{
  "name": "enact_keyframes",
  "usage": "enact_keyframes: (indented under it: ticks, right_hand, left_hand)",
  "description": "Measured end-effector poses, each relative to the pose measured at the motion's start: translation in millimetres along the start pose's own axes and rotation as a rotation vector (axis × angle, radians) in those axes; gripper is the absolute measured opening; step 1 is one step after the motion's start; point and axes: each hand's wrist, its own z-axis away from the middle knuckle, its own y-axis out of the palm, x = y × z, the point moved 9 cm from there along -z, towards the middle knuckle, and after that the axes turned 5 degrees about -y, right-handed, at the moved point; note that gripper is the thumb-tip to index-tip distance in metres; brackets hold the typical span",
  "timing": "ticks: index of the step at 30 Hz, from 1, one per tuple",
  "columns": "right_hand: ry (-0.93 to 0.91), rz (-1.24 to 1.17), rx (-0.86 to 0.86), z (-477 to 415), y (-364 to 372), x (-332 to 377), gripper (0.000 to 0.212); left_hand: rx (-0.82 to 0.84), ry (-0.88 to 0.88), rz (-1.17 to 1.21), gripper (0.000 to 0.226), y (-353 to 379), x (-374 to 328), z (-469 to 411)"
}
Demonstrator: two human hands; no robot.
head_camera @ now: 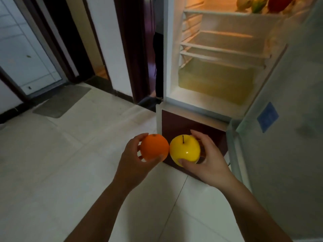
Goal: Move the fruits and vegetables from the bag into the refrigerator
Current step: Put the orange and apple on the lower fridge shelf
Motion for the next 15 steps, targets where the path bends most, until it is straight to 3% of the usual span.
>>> enact_keyframes:
  ticks: [15]
  right_hand:
    - [0.135,0.074,-0.410,-194.7,-68.1,-60.0,0.078]
  left_hand:
    - [0.363,0.197,-0.010,0.070,75.5,-64.5,-285.3]
